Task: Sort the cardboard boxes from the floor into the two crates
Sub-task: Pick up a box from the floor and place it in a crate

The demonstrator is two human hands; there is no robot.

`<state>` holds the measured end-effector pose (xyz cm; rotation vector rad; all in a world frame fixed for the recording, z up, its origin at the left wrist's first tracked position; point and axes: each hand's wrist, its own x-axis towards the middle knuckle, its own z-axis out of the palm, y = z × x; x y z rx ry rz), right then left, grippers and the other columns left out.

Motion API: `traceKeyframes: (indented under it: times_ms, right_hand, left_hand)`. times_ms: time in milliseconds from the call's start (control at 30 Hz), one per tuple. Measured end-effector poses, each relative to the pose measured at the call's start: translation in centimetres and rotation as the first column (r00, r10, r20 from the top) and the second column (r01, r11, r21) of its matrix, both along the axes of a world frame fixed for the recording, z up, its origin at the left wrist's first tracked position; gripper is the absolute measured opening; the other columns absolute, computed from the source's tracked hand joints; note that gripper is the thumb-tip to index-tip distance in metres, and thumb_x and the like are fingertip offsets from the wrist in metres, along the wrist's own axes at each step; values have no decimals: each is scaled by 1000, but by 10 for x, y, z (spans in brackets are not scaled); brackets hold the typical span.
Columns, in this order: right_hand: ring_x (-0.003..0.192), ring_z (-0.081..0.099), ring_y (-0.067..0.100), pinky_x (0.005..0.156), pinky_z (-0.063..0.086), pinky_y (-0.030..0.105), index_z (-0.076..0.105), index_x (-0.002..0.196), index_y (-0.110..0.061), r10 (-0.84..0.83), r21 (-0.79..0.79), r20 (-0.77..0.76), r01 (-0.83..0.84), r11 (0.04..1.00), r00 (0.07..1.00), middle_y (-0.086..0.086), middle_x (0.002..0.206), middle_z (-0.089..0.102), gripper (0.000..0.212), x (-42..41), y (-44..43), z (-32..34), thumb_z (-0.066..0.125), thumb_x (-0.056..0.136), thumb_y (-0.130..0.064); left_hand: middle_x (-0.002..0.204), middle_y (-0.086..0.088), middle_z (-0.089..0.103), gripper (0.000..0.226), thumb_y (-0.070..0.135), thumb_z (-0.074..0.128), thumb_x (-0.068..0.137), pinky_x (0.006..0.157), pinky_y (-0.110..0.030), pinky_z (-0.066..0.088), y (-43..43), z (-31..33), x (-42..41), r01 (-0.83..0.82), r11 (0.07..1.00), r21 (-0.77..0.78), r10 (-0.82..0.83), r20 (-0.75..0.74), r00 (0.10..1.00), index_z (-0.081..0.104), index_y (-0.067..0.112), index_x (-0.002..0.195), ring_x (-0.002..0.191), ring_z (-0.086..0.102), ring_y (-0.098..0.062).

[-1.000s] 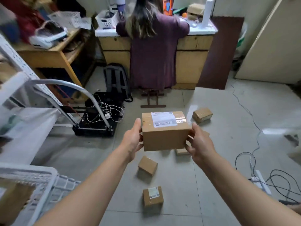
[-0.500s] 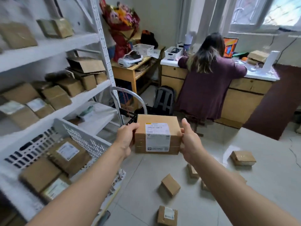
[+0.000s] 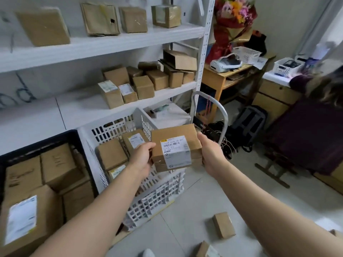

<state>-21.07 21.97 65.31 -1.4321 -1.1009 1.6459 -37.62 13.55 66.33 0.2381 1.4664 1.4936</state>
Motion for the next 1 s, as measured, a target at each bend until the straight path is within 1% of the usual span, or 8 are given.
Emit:
traceKeyframes:
  times_ms: [100, 167, 333, 433, 600, 767, 900, 1000]
  right_hand:
    - [92, 70, 29, 90, 54, 48, 69, 108, -14, 81, -26, 31, -80, 996, 996, 8, 101, 73, 42, -60, 13, -14, 57, 86, -48]
    - [91, 70, 28, 89, 54, 47, 69, 104, -15, 120, -36, 61, -118, 992, 991, 8, 98, 73, 37, -99, 24, -27, 56, 88, -45]
    - [71, 64, 19, 61, 51, 32, 59, 105, -14, 189, -64, 166, -180, 982, 968, 3, 84, 67, 30, -169, 41, -58, 54, 92, -40]
    - [78, 64, 28, 76, 54, 42, 57, 111, -9, 235, -117, 236, -212, 970, 943, 14, 91, 69, 36, -191, 50, -78, 54, 92, -39]
    - [81, 64, 23, 81, 50, 37, 61, 106, -7, 315, -214, 366, -250, 944, 876, 6, 88, 66, 37, -205, 69, -109, 54, 93, -41]
    - [125, 49, 36, 108, 36, 47, 47, 137, -6, 483, -303, 533, -377, 875, 694, 16, 138, 52, 71, -211, 85, -124, 49, 87, -56]
    - [79, 62, 23, 69, 51, 30, 63, 109, -8, 558, -363, 495, -424, 830, 667, 6, 88, 66, 39, -209, 94, -133, 52, 91, -41]
    - [82, 58, 22, 76, 49, 34, 60, 99, -14, 596, -381, 502, -459, 803, 626, 7, 91, 59, 23, -206, 99, -144, 50, 95, -34]
  left_hand:
    - [80, -6, 63, 14, 12, 51, 93, 75, -34, 45, 5, -17, -53, -111, 993, -28, 112, 66, 992, 60, 11, 83, 73, 57, -17]
    - [80, -6, 63, 13, 13, 52, 93, 70, -33, 44, 10, -31, -84, -160, 985, -71, 164, 62, 984, 60, 11, 82, 73, 57, -18]
    - [78, -6, 63, 12, 9, 54, 91, 70, -32, 46, 20, -65, -140, -232, 958, -171, 252, 105, 962, 59, 12, 80, 71, 56, -17]
    - [75, -5, 60, 12, 8, 55, 89, 75, -34, 45, 26, -89, -156, -244, 935, -258, 283, 126, 951, 57, 13, 78, 68, 54, -16]
    - [76, -4, 57, 11, 11, 55, 89, 65, -30, 43, 36, -124, -167, -158, 918, -364, 244, 204, 948, 56, 14, 78, 67, 51, -17]
    - [78, 0, 61, 7, 19, 60, 84, 68, -32, 41, 43, -142, -170, -97, 892, -442, 202, 197, 959, 59, 17, 77, 72, 55, -19]
    - [80, -1, 62, 5, 19, 60, 82, 87, -43, 45, 54, -151, -172, -51, 882, -469, 184, 242, 953, 60, 16, 78, 82, 58, -22]
    - [56, 1, 67, 7, 16, 59, 84, 53, -33, 55, 63, -157, -169, -31, 876, -481, 173, 253, 952, 60, 14, 77, 56, 63, -19]
